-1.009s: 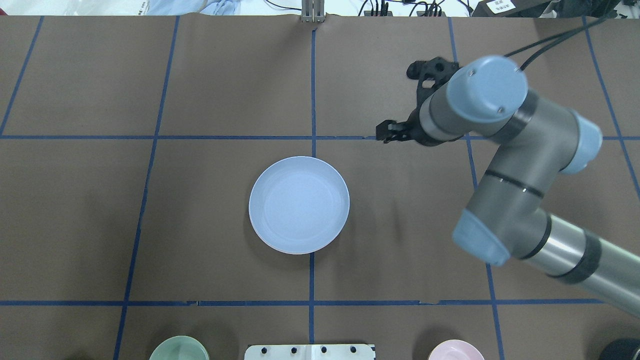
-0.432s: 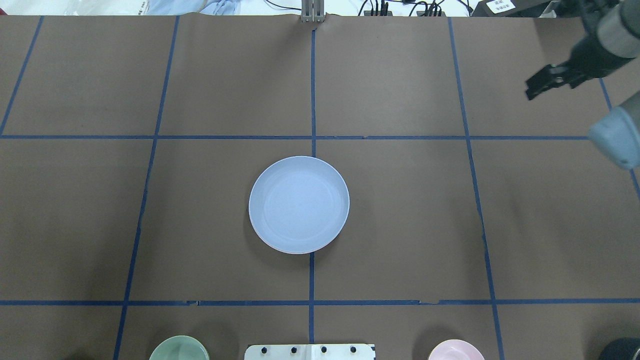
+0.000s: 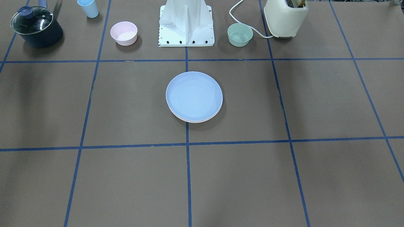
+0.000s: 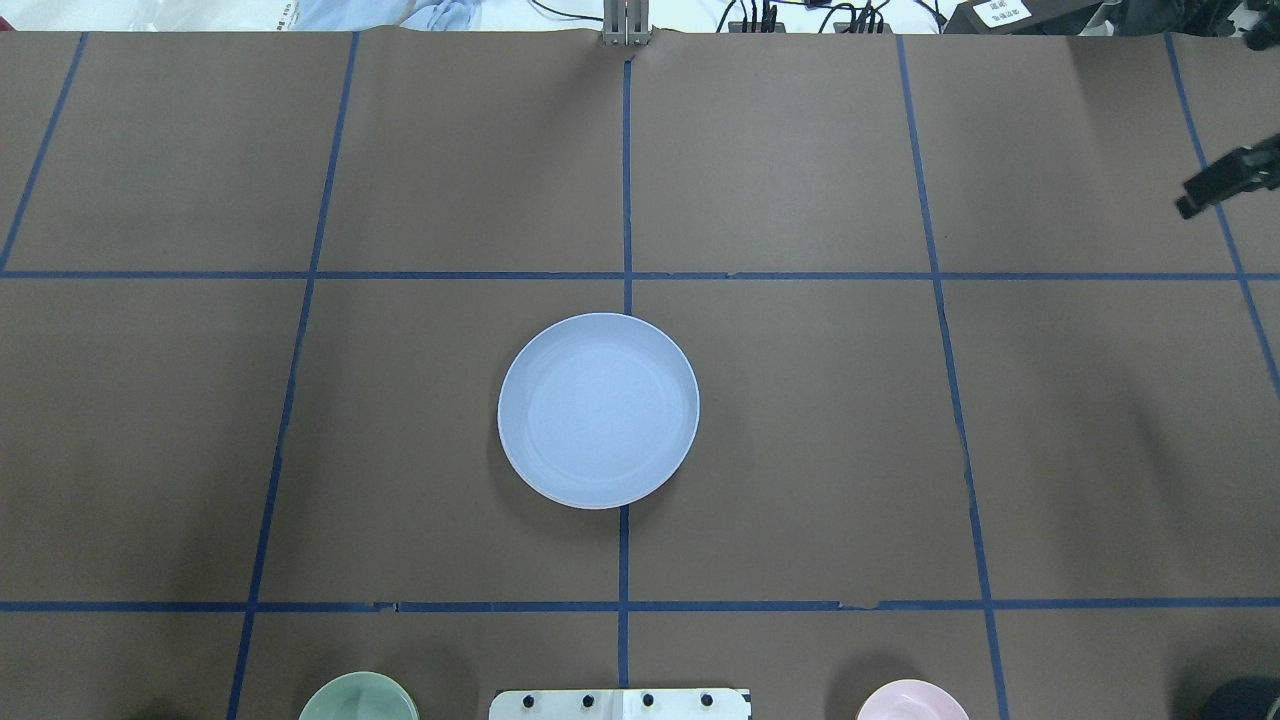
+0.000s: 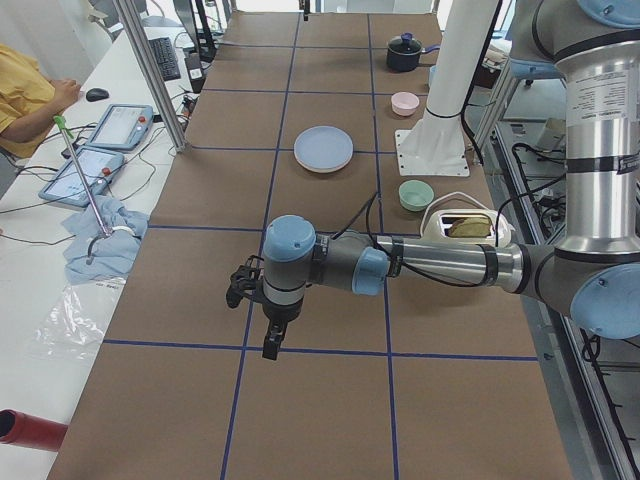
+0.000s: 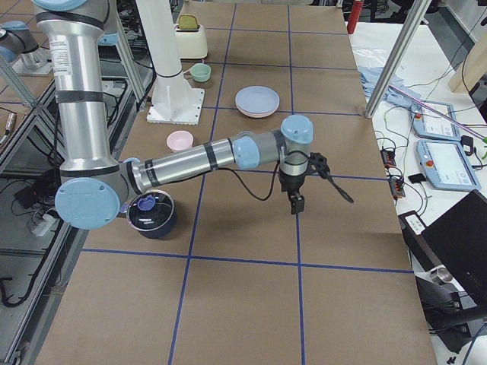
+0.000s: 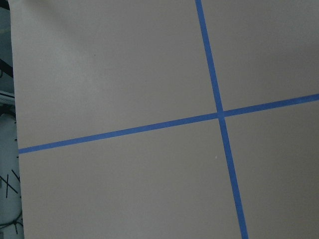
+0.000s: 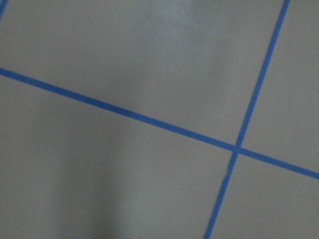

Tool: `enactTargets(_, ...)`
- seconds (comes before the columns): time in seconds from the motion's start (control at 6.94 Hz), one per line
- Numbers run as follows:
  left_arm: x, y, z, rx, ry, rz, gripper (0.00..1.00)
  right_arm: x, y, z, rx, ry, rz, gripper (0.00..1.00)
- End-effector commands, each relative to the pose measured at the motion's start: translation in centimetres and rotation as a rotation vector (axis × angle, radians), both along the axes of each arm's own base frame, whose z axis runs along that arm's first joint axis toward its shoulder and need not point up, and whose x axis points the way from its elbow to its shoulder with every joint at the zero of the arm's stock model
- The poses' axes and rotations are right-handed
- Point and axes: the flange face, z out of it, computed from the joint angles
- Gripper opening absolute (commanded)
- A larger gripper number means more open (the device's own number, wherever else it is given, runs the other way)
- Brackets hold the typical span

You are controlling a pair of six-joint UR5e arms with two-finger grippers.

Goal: Stack three plates with pink and blue

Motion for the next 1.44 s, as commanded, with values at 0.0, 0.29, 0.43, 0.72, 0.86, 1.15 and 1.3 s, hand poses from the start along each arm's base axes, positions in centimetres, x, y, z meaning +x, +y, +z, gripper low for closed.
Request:
enactTargets(0.0,0.1,1.2,0.0,-0.014,0.043,0.011,1.00,3.7,5.6,6.4,-0.083,0.013,0.037,1.00)
enactTargets(0.29,0.3,1.3,0.4,-0.022,0.044,0.015,1.00,4.7,7.4,7.4,-0.082,-0.029,0.056,1.00)
enactTargets(0.43,0.3,1.3,0.2,-0.017,0.046,0.015,1.00,4.7,7.6,7.5,-0.084,-0.037,0.056,1.00)
enactTargets(0.72,0.4,1.5,0.6,-0.031,0.054,0.013,1.00,4.7,7.9,7.8,-0.090,-0.036,0.056,1.00)
enactTargets(0.86,0.9,2.4,1.7,-0.065,0.130,0.021,1.00,4.7,7.9,7.8,-0.092,-0.036,0.056,1.00)
enactTargets(1.15,1.1,3.1,2.2,-0.080,0.160,0.024,1.00,4.8,7.9,7.9,-0.094,-0.035,0.057,1.00)
enactTargets(1.3,1.1,3.0,2.3,-0.079,0.159,0.026,1.00,4.7,8.0,8.0,-0.096,-0.036,0.057,1.00)
